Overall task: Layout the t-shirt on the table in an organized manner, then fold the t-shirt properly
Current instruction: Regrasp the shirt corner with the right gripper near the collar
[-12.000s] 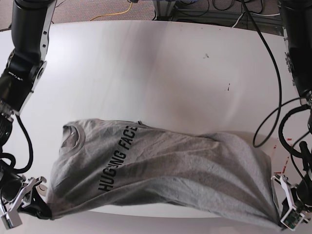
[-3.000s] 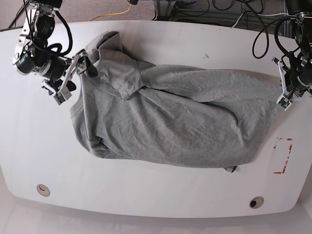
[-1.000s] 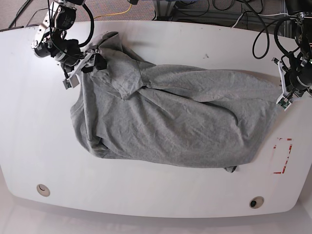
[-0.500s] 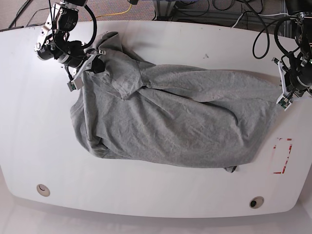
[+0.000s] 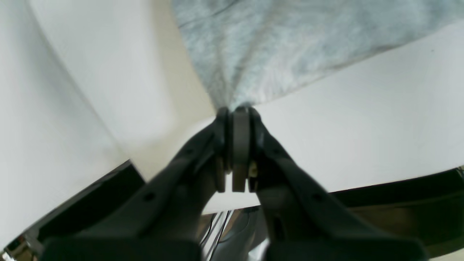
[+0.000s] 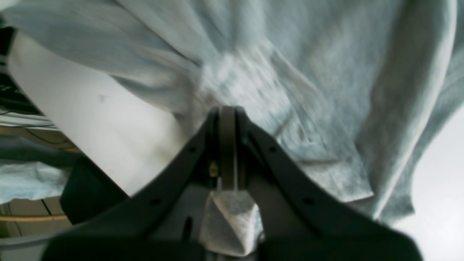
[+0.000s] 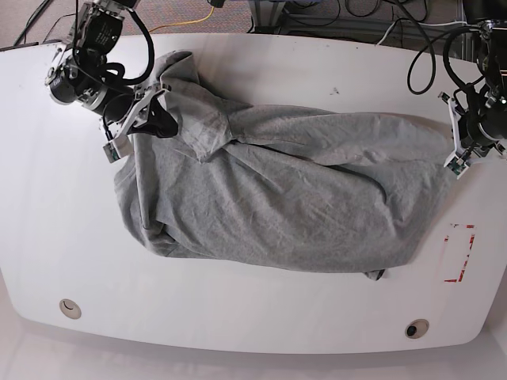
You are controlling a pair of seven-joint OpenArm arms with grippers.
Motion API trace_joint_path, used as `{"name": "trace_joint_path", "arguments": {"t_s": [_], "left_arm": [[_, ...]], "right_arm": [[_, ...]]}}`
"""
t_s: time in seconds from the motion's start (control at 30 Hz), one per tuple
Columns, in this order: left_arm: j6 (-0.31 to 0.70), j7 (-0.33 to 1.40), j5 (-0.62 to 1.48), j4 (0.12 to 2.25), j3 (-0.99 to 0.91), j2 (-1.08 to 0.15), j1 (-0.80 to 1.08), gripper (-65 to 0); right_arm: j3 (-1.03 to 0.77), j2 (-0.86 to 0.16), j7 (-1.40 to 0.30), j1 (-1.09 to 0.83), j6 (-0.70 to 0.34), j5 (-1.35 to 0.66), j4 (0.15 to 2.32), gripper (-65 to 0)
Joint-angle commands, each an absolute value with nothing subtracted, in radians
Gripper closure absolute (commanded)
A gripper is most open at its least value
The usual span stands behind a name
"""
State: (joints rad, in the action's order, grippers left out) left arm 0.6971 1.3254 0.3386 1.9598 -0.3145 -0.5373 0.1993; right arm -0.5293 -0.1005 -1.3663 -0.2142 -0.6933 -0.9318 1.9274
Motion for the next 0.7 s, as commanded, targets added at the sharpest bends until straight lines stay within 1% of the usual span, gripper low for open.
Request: {"name": "trace_joint_path", "arguments": {"t_s": [0.0,0.07,0.1,0.3,0.33,0.37,0.47,0.57,0.63,0.67], "left_arm": [[0.698,1.32,0.329,1.972,-0.325,-0.556,0.188,0.0],[0.698,1.32,0.329,1.972,-0.325,-0.556,0.188,0.0],[0.698,1.32,0.329,1.972,-0.325,-0.556,0.188,0.0],[0.698,1.32,0.329,1.972,-0.325,-0.556,0.188,0.0],[0.698,1.32,0.329,1.972,-0.325,-0.556,0.188,0.0],[0.698,1.32,0.329,1.972,-0.325,-0.556,0.188,0.0],[0.698,1.32,0.329,1.972,-0.325,-0.556,0.188,0.0],[0.698,1.32,0.329,1.972,-0.325,-0.556,0.188,0.0],[0.698,1.32,0.329,1.972,-0.325,-0.556,0.188,0.0],[0.698,1.32,0.329,1.972,-0.325,-0.556,0.188,0.0]], "right_arm": [[-0.532,-0.114,-1.357,-0.216,-0.693,-0.94,1.94,-0.3],[-0.533,-0.116,-1.356,-0.205,-0.653,-0.914,1.94,-2.7],[-0.533,-0.116,-1.356,-0.202,-0.636,-0.898,1.942,-5.1],[-0.533,-0.116,-1.354,-0.199,-0.559,-0.802,1.946,-29.5],[-0.533,-0.114,-1.351,-0.199,-0.553,-0.791,1.946,-31.5],[-0.533,-0.113,-1.345,-0.2,-0.55,-0.779,1.946,-32.8],[-0.533,-0.111,-1.326,-0.217,-0.547,-0.754,1.946,-32.5],[-0.532,-0.11,-1.314,-0.236,-0.547,-0.753,1.946,-33.6],[-0.53,-0.108,-1.31,-0.243,-0.545,-0.753,1.946,-35.0],[-0.53,-0.108,-1.308,-0.248,-0.545,-0.75,1.946,-36.8]]}}
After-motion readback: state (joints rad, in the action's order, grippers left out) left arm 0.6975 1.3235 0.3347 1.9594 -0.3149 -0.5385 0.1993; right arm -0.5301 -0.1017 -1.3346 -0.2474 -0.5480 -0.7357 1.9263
